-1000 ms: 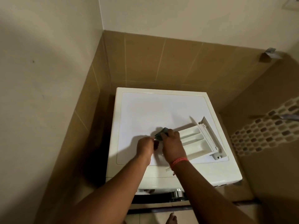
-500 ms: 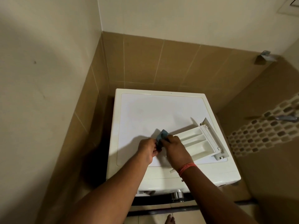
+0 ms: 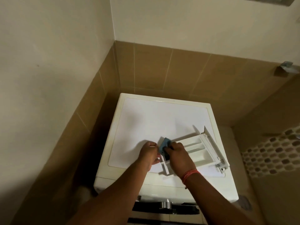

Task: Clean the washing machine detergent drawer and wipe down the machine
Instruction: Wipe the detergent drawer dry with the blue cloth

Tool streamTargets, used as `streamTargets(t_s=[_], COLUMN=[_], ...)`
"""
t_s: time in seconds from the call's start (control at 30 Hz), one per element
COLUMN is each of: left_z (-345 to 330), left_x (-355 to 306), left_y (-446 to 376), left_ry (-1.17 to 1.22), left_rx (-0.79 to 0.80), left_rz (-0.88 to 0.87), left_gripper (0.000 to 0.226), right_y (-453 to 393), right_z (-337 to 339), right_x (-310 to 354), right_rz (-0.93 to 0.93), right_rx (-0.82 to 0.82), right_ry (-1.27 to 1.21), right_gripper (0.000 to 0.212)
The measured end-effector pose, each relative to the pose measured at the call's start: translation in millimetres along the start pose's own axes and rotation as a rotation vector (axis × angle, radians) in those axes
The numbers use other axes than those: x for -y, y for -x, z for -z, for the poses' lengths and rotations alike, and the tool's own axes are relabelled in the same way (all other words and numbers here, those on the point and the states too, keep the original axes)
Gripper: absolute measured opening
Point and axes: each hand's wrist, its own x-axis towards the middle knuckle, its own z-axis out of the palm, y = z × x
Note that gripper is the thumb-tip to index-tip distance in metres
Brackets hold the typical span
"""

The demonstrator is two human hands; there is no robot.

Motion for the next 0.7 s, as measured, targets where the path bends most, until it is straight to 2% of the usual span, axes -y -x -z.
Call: streamTargets(t_s=[0.1,0.23,0.37,0.47,0.6,0.7], left_z=[-13.4,-30.0,-46.6,-55.7,-55.3,-52.1], left_x=[5.2,4.7,5.9,11.9,12.6,12.7], left_y=[2.1,3.6,5.9,8.1,7.9,3.4], left_ry=[-0.003,0.04,-0.016,-0.013,0.073,0.081], left_rx=[-0.134,-0.248,-0.265,-0.255,-0.244,-0.264], left_rz=[-0.035,-0.026,0.027,0.001,0.002,-0.016], left_gripper=[0.011,0.006,0.019,0.018,0.012,0.008], right_y=[0.3,-1.4,5.1,5.6,7.1,16.7], right_z=[4.2,10.4,19.0,21.2,15.2,10.5], right_x=[-14.3,-46.6,-49.9,-47.4,-41.5,-38.2], right_rz=[0.116,0.105,0.143,0.2,0.27,0.293], right_rx=[0.046,0.032,-0.001,0.033,0.01,0.015], right_ry=[0.076,0.059,-0.025,-0.017,-0.007,0.017], right_gripper=[0.032,0.044,0.054,0.05,0.029,0.033])
